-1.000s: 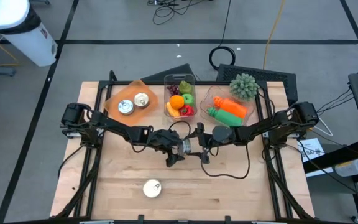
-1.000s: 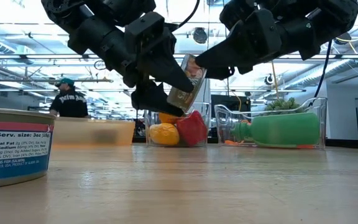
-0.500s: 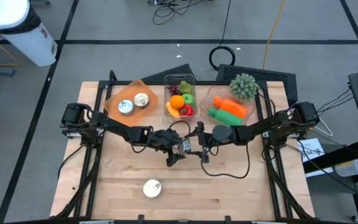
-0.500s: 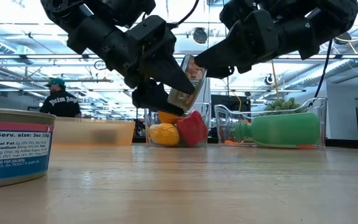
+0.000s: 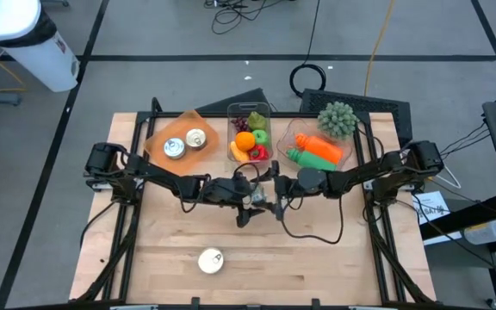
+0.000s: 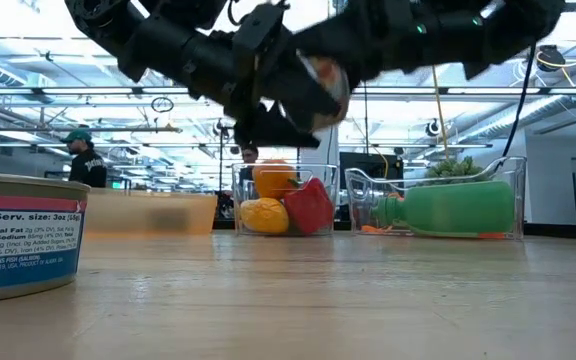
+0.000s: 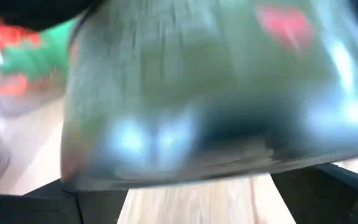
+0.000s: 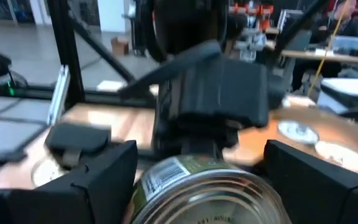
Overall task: Pick & Place Food Item
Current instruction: Put the green tuna can into the orange bin
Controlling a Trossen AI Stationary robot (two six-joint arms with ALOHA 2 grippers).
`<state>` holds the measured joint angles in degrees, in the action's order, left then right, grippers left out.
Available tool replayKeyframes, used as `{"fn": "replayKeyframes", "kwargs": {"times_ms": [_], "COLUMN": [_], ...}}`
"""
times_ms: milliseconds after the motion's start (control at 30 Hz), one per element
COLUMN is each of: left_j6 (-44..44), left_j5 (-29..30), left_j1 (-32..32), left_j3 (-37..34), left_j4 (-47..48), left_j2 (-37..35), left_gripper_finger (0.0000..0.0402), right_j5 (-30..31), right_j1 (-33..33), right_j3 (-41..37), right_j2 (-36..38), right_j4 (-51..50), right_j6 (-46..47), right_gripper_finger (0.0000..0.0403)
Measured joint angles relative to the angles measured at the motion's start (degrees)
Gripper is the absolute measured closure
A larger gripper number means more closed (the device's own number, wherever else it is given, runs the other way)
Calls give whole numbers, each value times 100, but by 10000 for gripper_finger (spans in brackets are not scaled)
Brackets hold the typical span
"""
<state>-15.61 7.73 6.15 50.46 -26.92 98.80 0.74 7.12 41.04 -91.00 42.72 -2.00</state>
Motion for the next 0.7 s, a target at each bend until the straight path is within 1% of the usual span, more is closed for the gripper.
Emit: {"fn": "replayKeyframes", "kwargs": {"times_ms": [100,267,367,567,633,700], "left_j6": [43,183,236,575,620,600], "left_j5": [40,31,45,397,526,527], "left_j1": [-4,-7,-7,-19,-38,-74], "left_j3": [44,42,42,66,112,120], "left_j4": [-126,-61,-245,-714,-722,-660], "left_j2": [-11,-13,-13,-9,-21,-9], "left_gripper_finger": [34,34,34,34,35,35], "right_j5": [-45,-52,-60,-94,-155,-193], "right_j1": [0,2,2,41,72,83], "right_j3": [5,-7,-8,-11,-17,-18], "right_j2": [-11,-15,-5,-19,-12,-5], "right_j4": [-68,-86,-71,-19,0,19], "right_j6": [27,17,30,115,268,270], "right_gripper_finger": [77,77,79,95,100,105]}}
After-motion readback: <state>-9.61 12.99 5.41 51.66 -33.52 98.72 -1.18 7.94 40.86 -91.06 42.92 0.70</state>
